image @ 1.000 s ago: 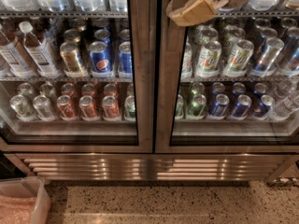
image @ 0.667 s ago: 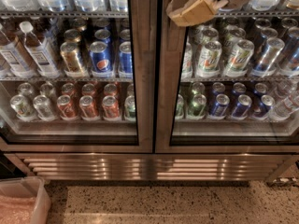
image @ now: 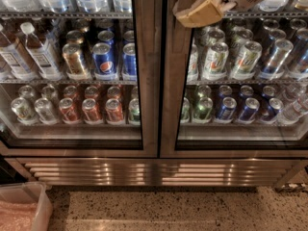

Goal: Open right fridge door

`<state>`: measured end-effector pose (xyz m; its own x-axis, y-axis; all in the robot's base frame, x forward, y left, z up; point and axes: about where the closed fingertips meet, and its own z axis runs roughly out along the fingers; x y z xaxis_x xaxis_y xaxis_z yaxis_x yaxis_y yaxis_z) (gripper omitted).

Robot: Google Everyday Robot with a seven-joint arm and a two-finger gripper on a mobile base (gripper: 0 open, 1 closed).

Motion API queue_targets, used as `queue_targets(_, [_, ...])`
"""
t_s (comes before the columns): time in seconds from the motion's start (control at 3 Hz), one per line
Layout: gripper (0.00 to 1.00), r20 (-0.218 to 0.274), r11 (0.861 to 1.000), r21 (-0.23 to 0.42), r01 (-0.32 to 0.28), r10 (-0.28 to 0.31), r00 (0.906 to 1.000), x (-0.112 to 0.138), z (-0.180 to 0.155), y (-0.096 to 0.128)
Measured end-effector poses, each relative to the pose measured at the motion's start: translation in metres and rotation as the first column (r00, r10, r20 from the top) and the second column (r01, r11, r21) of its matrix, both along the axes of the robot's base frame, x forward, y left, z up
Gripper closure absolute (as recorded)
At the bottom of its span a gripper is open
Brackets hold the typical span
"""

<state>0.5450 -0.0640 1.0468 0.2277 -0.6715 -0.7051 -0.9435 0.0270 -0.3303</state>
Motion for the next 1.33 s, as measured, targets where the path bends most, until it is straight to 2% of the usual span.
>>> queue_targets(1.33, [1.0, 0.003, 1.0, 0.0, 0.017, -0.017, 0.9999, -0.0007, -0.0019, 0.0006])
